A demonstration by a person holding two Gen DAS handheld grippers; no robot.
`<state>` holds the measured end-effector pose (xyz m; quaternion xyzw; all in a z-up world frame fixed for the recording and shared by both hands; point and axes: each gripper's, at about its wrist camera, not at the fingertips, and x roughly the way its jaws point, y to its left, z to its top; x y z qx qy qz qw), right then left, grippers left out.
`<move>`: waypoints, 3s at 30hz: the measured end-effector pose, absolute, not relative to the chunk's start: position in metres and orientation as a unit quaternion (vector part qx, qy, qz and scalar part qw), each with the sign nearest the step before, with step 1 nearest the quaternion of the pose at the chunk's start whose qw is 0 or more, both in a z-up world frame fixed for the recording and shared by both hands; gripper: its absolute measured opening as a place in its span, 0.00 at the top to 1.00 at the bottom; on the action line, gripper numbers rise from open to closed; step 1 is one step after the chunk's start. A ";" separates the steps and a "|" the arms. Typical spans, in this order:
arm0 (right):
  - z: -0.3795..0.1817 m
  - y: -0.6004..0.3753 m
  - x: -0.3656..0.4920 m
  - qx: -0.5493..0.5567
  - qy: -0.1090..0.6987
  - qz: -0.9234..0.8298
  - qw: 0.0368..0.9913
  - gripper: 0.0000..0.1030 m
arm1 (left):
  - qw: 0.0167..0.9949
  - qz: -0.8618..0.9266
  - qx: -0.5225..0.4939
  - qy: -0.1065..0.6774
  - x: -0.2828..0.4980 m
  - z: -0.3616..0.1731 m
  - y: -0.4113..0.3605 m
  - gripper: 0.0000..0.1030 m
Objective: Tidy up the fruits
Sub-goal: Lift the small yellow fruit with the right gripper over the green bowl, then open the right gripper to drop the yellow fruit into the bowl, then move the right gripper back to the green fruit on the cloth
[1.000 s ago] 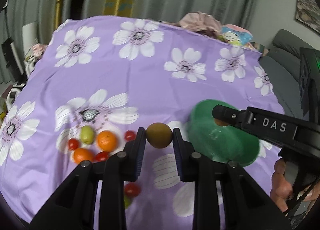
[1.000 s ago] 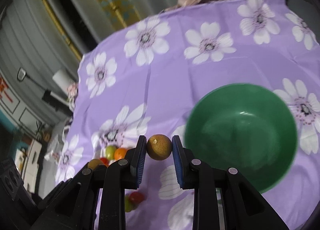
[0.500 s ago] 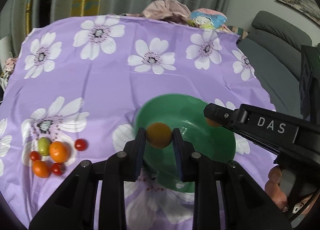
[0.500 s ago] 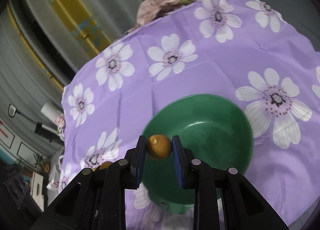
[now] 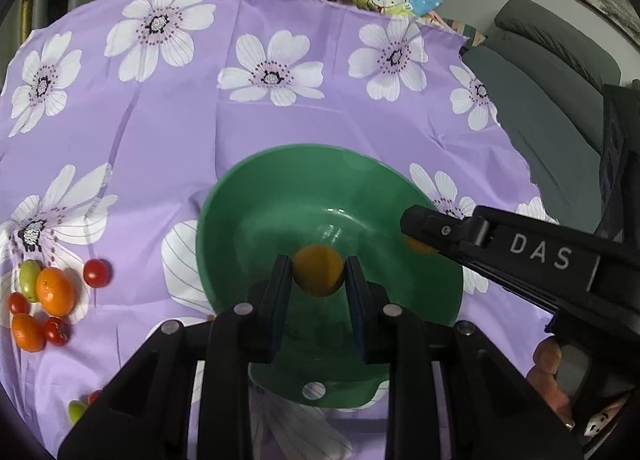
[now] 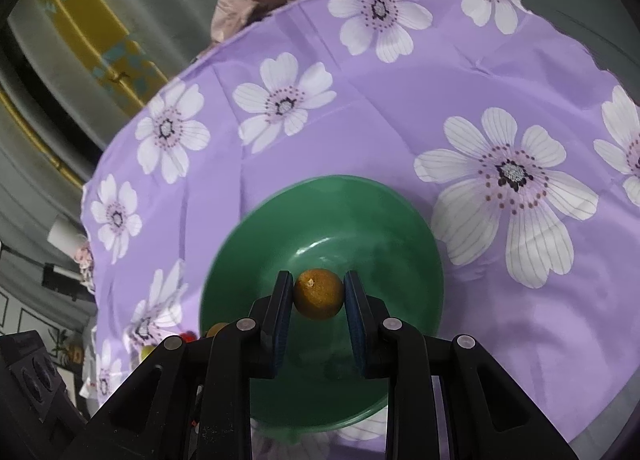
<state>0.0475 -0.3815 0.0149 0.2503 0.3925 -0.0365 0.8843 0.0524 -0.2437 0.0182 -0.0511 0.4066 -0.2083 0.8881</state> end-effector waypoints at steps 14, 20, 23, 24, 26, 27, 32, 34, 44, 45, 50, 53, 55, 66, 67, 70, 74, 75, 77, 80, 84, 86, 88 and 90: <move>0.003 -0.376 0.058 0.229 0.428 -0.056 0.872 0.73 | 0.874 -0.212 -0.062 0.433 0.059 0.003 -0.243 0.73; 0.005 -0.376 0.058 0.224 0.430 -0.068 0.872 0.62 | 0.879 -0.201 -0.063 0.428 0.057 0.010 -0.237 0.55; 0.011 -0.373 0.055 0.218 0.419 -0.070 0.879 0.38 | 0.883 -0.206 -0.073 0.415 0.050 0.020 -0.226 0.53; 0.013 -0.371 0.054 0.216 0.415 -0.067 0.881 0.38 | 0.886 -0.204 -0.076 0.409 0.047 0.025 -0.220 0.51; 0.019 -0.366 0.052 0.211 0.405 -0.061 0.887 0.38 | 0.893 -0.196 -0.080 0.397 0.042 0.033 -0.208 0.48; 0.021 -0.365 0.051 0.209 0.402 -0.059 0.889 0.38 | 0.897 -0.189 -0.083 0.391 0.039 0.037 -0.199 0.47; 0.034 -0.349 0.048 0.193 0.383 -0.041 0.902 0.38 | 0.911 -0.141 -0.091 0.376 0.031 0.050 -0.151 0.41; 0.037 -0.342 0.047 0.187 0.379 -0.035 0.906 0.38 | 0.919 -0.095 -0.082 0.373 0.029 0.053 -0.128 0.41; 0.045 -0.292 0.049 0.171 0.375 0.062 0.909 0.38 | 0.914 0.037 -0.126 0.383 0.021 0.038 -0.021 0.41; 0.044 -0.286 0.049 0.169 0.378 0.072 0.907 0.38 | 0.911 0.044 -0.131 0.389 0.021 0.033 -0.015 0.41; 0.035 -0.249 0.056 0.141 0.407 0.117 0.895 0.38 | 0.890 0.051 -0.141 0.432 0.021 0.007 -0.001 0.42; 0.022 -0.225 0.061 0.126 0.437 0.148 0.878 0.38 | 0.884 0.034 -0.140 0.444 0.019 -0.001 -0.002 0.42; 0.012 -0.212 0.065 0.122 0.457 0.168 0.865 0.38 | 0.882 0.014 -0.143 0.450 0.019 -0.004 -0.003 0.43; -0.030 -0.185 0.076 0.125 0.515 0.196 0.825 0.48 | 0.859 -0.030 -0.195 0.473 0.027 -0.021 -0.001 0.59; -0.036 -0.184 0.079 0.129 0.525 0.198 0.818 0.50 | 0.857 -0.030 -0.197 0.475 0.028 -0.021 -0.001 0.60; -0.046 -0.185 0.084 0.129 0.542 0.179 0.811 0.55 | 0.850 -0.037 -0.193 0.489 0.029 -0.025 -0.005 0.61; -0.040 -0.191 0.082 0.108 0.547 0.161 0.815 0.55 | 0.847 -0.058 -0.185 0.495 0.028 -0.024 -0.011 0.61; -0.038 -0.191 0.080 0.101 0.548 0.166 0.814 0.55 | 0.844 -0.061 -0.182 0.502 0.028 -0.026 -0.012 0.61; -0.033 -0.194 0.077 0.102 0.538 0.166 0.820 0.55 | 0.836 -0.065 -0.175 0.516 0.027 -0.028 -0.016 0.61; -0.036 -0.202 0.083 0.115 0.542 0.149 0.819 0.55 | 0.832 -0.078 -0.167 0.523 0.021 -0.027 -0.022 0.60; -0.040 -0.204 0.087 0.134 0.554 0.163 0.806 0.55 | 0.829 -0.090 -0.153 0.530 0.010 -0.028 -0.029 0.59; -0.038 -0.202 0.085 0.132 0.549 0.165 0.808 0.55 | 0.824 -0.099 -0.154 0.536 0.007 -0.032 -0.031 0.57; -0.037 -0.200 0.083 0.128 0.546 0.166 0.811 0.55 | 0.819 -0.102 -0.151 0.544 0.006 -0.037 -0.034 0.55; -0.036 -0.198 0.082 0.126 0.548 0.168 0.810 0.55 | 0.816 -0.098 -0.148 0.551 0.004 -0.042 -0.035 0.53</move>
